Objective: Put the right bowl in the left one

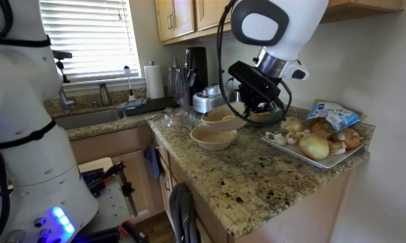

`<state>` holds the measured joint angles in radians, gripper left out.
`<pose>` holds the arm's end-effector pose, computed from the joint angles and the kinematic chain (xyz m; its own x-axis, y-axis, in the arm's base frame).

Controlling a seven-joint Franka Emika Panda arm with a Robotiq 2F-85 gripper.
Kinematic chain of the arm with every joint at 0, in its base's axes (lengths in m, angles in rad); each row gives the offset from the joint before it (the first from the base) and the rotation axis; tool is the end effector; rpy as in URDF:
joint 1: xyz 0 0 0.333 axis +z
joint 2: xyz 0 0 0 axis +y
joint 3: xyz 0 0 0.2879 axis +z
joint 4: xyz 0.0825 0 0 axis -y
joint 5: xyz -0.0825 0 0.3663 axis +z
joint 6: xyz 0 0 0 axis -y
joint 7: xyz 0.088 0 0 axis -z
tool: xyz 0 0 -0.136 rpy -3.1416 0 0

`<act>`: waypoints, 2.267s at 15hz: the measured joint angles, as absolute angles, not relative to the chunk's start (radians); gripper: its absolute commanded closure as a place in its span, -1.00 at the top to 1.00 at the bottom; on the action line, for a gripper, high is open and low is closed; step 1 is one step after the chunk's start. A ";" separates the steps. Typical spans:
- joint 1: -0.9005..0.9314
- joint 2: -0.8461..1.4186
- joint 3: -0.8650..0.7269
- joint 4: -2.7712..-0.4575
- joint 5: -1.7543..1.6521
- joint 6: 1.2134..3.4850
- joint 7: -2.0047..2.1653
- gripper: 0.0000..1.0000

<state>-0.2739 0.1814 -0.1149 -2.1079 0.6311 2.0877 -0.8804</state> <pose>0.5086 -0.1607 0.2820 0.9841 0.0744 0.1613 0.1436 -0.8673 -0.4766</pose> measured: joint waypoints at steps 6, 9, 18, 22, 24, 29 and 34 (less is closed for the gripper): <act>-0.204 0.183 -0.080 -2.202 0.694 2.310 -0.787 -0.92; -0.176 0.187 -0.059 -2.241 0.694 2.382 -0.745 -0.91; -0.156 0.193 -0.029 -2.312 0.683 2.411 -0.719 -0.92; -0.152 0.197 -0.012 -2.323 0.683 2.412 -0.719 -0.94; -0.144 0.202 -0.004 -2.325 0.683 2.419 -0.719 -0.41; -0.131 0.218 0.010 -2.325 0.677 2.439 -0.719 0.22; -0.131 0.215 0.012 -2.323 0.678 2.444 -0.719 0.86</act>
<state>-0.1308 0.2153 0.0123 -2.3229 0.6776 2.4445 -0.7189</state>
